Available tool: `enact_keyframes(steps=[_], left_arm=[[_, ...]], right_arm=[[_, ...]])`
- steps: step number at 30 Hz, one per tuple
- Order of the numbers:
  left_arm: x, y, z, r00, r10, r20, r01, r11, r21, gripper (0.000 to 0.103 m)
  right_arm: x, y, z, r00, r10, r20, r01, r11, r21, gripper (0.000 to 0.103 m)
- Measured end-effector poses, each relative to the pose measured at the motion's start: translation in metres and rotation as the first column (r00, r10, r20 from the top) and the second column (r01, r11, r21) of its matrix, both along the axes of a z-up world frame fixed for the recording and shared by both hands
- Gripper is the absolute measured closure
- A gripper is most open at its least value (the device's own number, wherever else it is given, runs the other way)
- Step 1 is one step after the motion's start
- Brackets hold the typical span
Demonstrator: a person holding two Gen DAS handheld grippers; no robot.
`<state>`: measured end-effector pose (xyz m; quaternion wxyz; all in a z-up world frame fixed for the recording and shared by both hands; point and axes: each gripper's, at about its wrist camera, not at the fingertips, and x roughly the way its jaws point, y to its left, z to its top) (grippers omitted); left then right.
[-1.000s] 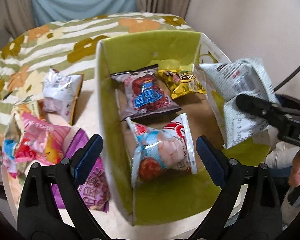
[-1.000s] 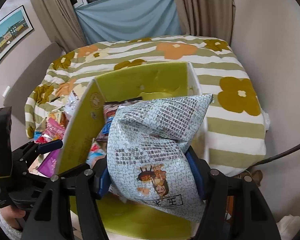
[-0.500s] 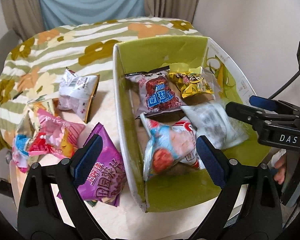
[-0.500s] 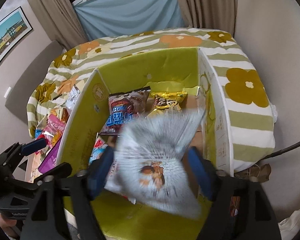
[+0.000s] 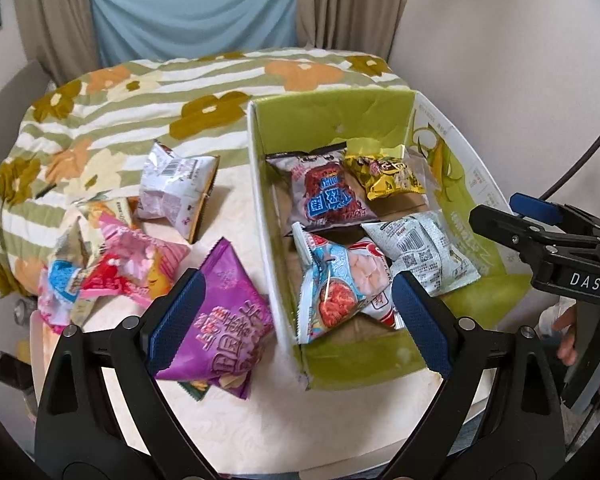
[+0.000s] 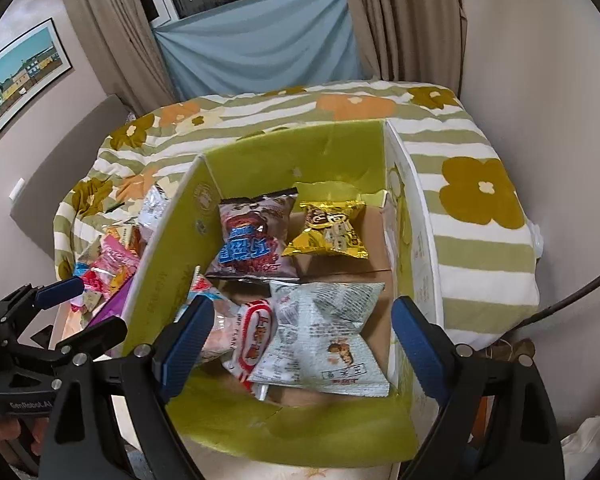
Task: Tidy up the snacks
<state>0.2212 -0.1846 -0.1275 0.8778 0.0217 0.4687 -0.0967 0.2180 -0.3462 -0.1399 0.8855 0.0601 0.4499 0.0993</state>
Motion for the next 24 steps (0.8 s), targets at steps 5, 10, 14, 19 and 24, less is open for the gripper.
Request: enact_keyframes(steps=[5, 10, 14, 19, 24], left_arm=[[-0.018, 0.025, 0.019, 0.998, 0.035, 0.043, -0.035, 0.999, 0.009, 0.009], [-0.030, 0.065, 0.033, 0.993, 0.088, 0.078, -0.088, 0.996, 0.000, 0.009], [-0.036, 0.109, 0.040, 0.988, 0.109, 0.110, -0.111, 0.994, 0.006, 0.009], [-0.036, 0.163, 0.039, 0.991, 0.105, 0.083, -0.109, 0.993, 0.041, 0.009], [-0.030, 0.216, 0.029, 0.995, 0.085, 0.044, -0.087, 0.996, 0.030, 0.009]], right_arm=[[-0.009, 0.011, 0.018, 0.999, 0.024, 0.026, -0.023, 0.999, -0.040, 0.015], [-0.020, 0.036, 0.040, 0.994, 0.060, 0.088, -0.055, 0.997, -0.059, 0.015], [-0.028, 0.065, 0.053, 0.990, 0.067, 0.123, -0.059, 0.996, -0.064, 0.015], [-0.035, 0.116, 0.054, 0.991, 0.070, 0.116, -0.065, 0.997, -0.047, 0.015], [-0.039, 0.165, 0.046, 0.994, 0.058, 0.096, -0.055, 0.998, -0.039, 0.015]])
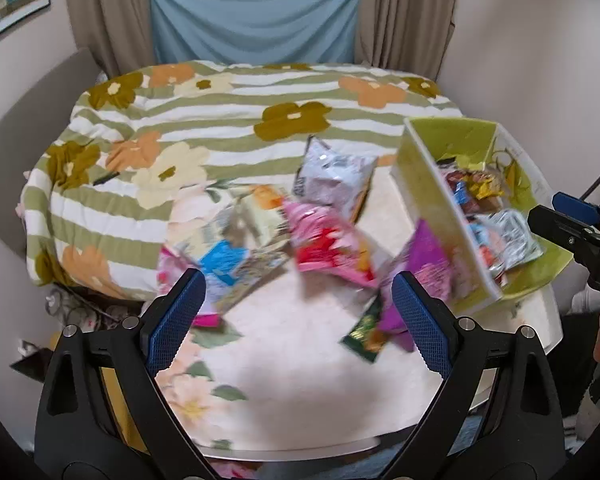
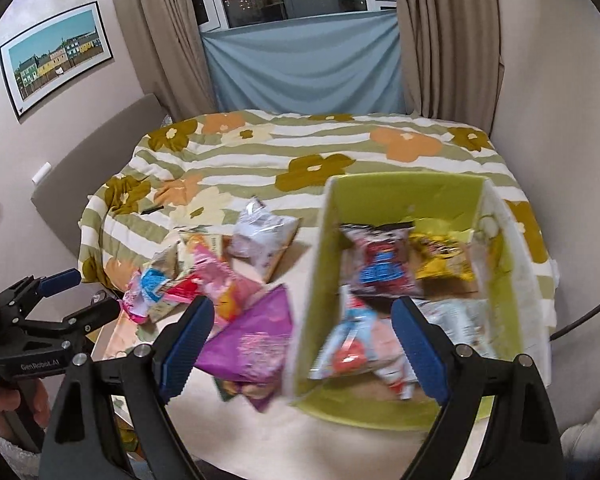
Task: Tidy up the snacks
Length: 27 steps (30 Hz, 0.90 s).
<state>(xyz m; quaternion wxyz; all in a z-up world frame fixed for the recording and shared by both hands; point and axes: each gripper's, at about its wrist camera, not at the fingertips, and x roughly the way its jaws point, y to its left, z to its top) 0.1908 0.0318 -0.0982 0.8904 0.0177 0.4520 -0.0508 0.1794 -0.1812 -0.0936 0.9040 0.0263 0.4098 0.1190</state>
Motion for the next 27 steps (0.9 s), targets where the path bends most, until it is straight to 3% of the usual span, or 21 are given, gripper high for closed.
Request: enact_keyframes(steps=[10, 14, 22, 27], left_arm=[[0.022, 0.074, -0.031, 0.993, -0.114, -0.026, 0.115, 0.992, 0.048, 0.009], [0.040, 0.090, -0.056, 0.979, -0.191, -0.074, 0.195, 0.980, 0.040, 0.009], [0.077, 0.091, -0.101, 0.944, -0.310, -0.111, 0.321, 0.942, 0.099, 0.009], [0.094, 0.075, -0.124, 0.914, -0.387, -0.124, 0.405, 0.894, 0.194, 0.009]], right_arm=[[0.017, 0.092, -0.028, 0.999, 0.009, -0.037, -0.010, 0.999, -0.043, 0.015], [0.025, 0.119, -0.048, 0.998, 0.032, -0.056, -0.037, 0.995, -0.093, 0.015], [0.042, 0.152, -0.095, 0.985, 0.121, -0.124, -0.149, 0.958, -0.245, 0.015], [0.057, 0.158, -0.114, 0.973, 0.159, -0.166, -0.205, 0.929, -0.307, 0.015]])
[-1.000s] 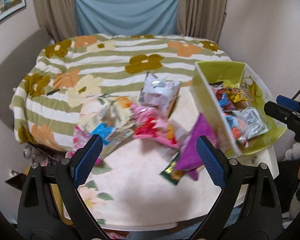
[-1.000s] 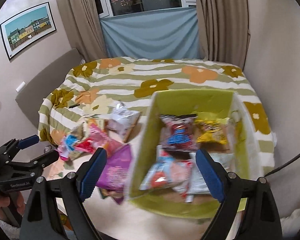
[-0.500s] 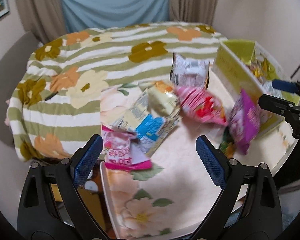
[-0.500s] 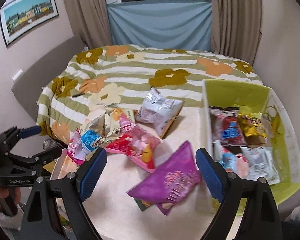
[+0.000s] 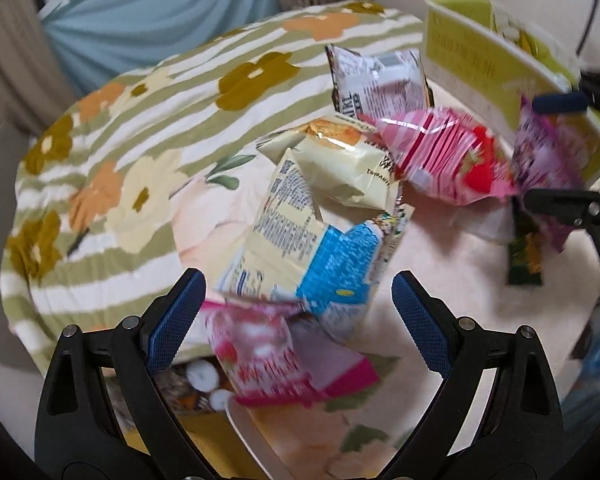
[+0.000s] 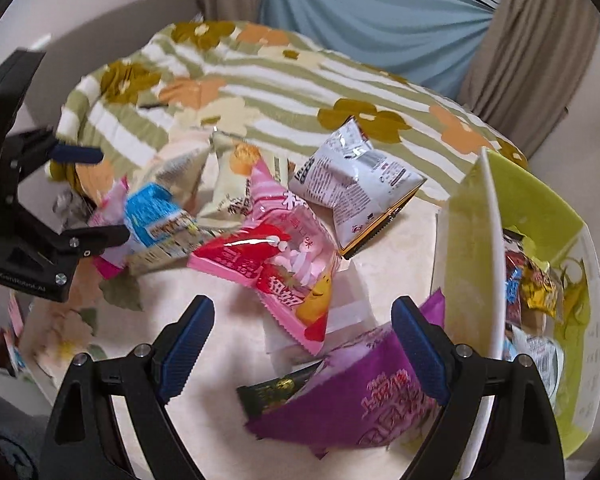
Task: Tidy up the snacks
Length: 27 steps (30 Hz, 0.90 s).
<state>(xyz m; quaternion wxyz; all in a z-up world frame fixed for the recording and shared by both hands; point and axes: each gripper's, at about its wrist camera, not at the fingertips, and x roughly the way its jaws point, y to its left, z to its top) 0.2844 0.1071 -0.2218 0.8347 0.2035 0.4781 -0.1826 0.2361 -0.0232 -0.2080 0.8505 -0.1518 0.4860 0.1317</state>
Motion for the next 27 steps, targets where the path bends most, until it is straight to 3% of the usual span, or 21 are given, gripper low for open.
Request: enact_keyframes(steps=[5, 10, 20, 27], left_arm=[[0.019, -0.015, -0.019, 0.996, -0.080, -0.033, 0.083, 0.992, 0.097, 0.009], [0.033, -0.021, -0.036, 0.989, -0.111, -0.101, 0.122, 0.986, 0.112, 0.009], [0.047, -0.020, -0.045, 0.984, -0.116, -0.134, 0.126, 0.989, 0.073, 0.008], [0.050, -0.016, -0.042, 0.984, -0.110, -0.138, 0.117, 0.992, 0.041, 0.024]], right_arm=[[0.015, 0.006, -0.013, 0.996, 0.076, -0.035, -0.078, 0.996, -0.038, 0.015], [0.028, 0.015, -0.019, 0.985, 0.159, -0.067, -0.163, 0.984, -0.073, 0.015], [0.045, 0.026, -0.033, 0.959, 0.252, -0.128, -0.263, 0.961, -0.080, 0.015], [0.050, 0.027, -0.043, 0.952, 0.264, -0.154, -0.276, 0.959, -0.062, 0.015]])
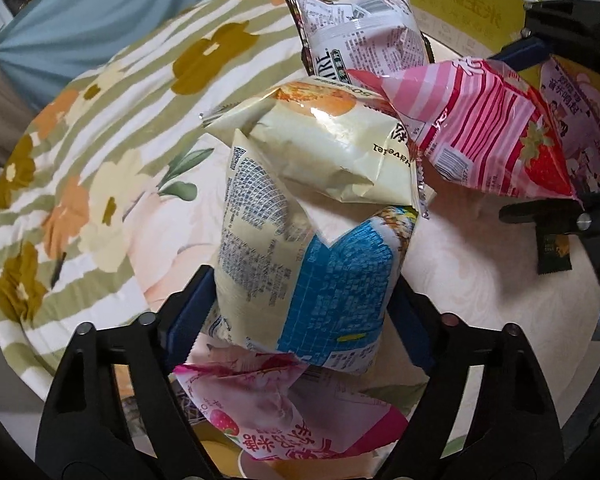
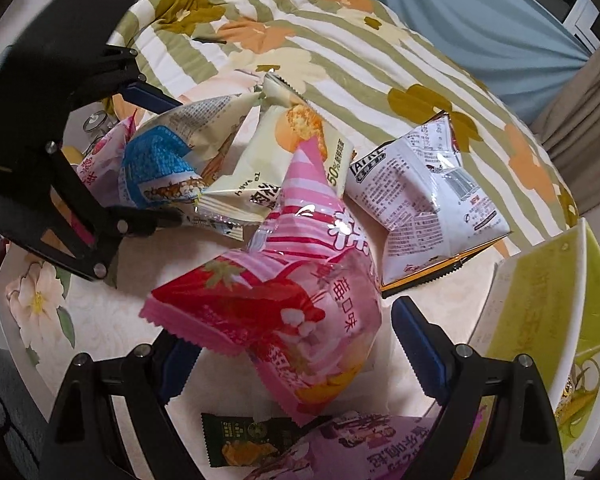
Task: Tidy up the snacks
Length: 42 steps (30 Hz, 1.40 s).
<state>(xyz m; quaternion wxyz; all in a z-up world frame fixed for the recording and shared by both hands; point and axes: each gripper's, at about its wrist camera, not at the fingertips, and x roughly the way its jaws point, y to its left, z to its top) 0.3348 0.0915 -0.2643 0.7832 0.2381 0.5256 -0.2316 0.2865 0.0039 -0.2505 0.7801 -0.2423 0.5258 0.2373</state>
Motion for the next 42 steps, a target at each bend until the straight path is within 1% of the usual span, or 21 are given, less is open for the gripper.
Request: enact_keyframes(steps=[5, 11, 14, 15, 16, 18, 22, 24, 30, 35, 39, 42], left_arm=[[-0.001, 0.004, 0.003, 1.000, 0.006, -0.007, -0.006, 1.000, -0.027, 0.029], [-0.010, 0.009, 0.008, 0.999, 0.036, -0.025, -0.037, 0.998, -0.050, 0.029], [-0.015, 0.011, 0.013, 0.999, 0.048, -0.021, -0.050, 0.997, -0.060, 0.029], [-0.016, 0.011, 0.015, 0.998, 0.052, -0.021, -0.053, 0.997, -0.064, 0.029], [-0.017, 0.012, 0.017, 0.998, 0.058, -0.020, -0.059, 0.996, -0.071, 0.029], [-0.019, 0.013, 0.019, 0.998, 0.066, -0.023, -0.067, 0.994, -0.081, 0.029], [-0.021, 0.016, 0.025, 0.997, 0.075, -0.023, -0.077, 0.992, -0.097, 0.029], [-0.023, 0.017, 0.030, 0.997, 0.077, -0.018, -0.078, 0.991, -0.107, 0.029], [-0.033, 0.021, 0.049, 0.997, 0.073, 0.005, -0.071, 0.989, -0.132, 0.029], [-0.041, 0.022, 0.075, 0.997, 0.067, 0.042, -0.059, 0.985, -0.164, 0.029], [-0.044, 0.019, 0.099, 0.996, 0.051, 0.076, -0.035, 0.980, -0.195, 0.029], [-0.045, 0.008, 0.115, 0.995, 0.035, 0.096, -0.014, 0.977, -0.212, 0.029]], right_arm=[[0.007, 0.001, -0.007, 1.000, 0.005, -0.021, -0.005, 1.000, 0.012, 0.015], [0.011, 0.002, -0.013, 1.000, 0.013, -0.025, -0.013, 1.000, 0.017, 0.015], [0.013, 0.002, -0.014, 1.000, 0.005, -0.025, -0.004, 1.000, 0.031, 0.016], [0.014, 0.001, -0.013, 1.000, 0.000, -0.024, 0.000, 0.999, 0.037, 0.021], [0.014, 0.001, -0.013, 1.000, -0.002, -0.025, 0.003, 0.999, 0.042, 0.029], [0.014, -0.001, -0.012, 0.999, -0.002, -0.032, 0.004, 0.999, 0.048, 0.036], [0.010, -0.001, -0.008, 1.000, -0.011, -0.023, 0.012, 0.999, 0.052, 0.040], [0.008, -0.001, -0.005, 1.000, -0.017, -0.015, 0.017, 0.998, 0.055, 0.040], [-0.001, -0.003, 0.015, 0.998, -0.054, 0.023, 0.052, 0.996, 0.075, 0.040], [-0.009, -0.008, 0.040, 0.992, -0.112, 0.054, 0.105, 0.987, 0.117, 0.040], [-0.020, -0.017, 0.066, 0.979, -0.184, 0.085, 0.169, 0.972, 0.165, 0.040], [-0.032, -0.025, 0.089, 0.964, -0.237, 0.121, 0.210, 0.957, 0.200, 0.040]])
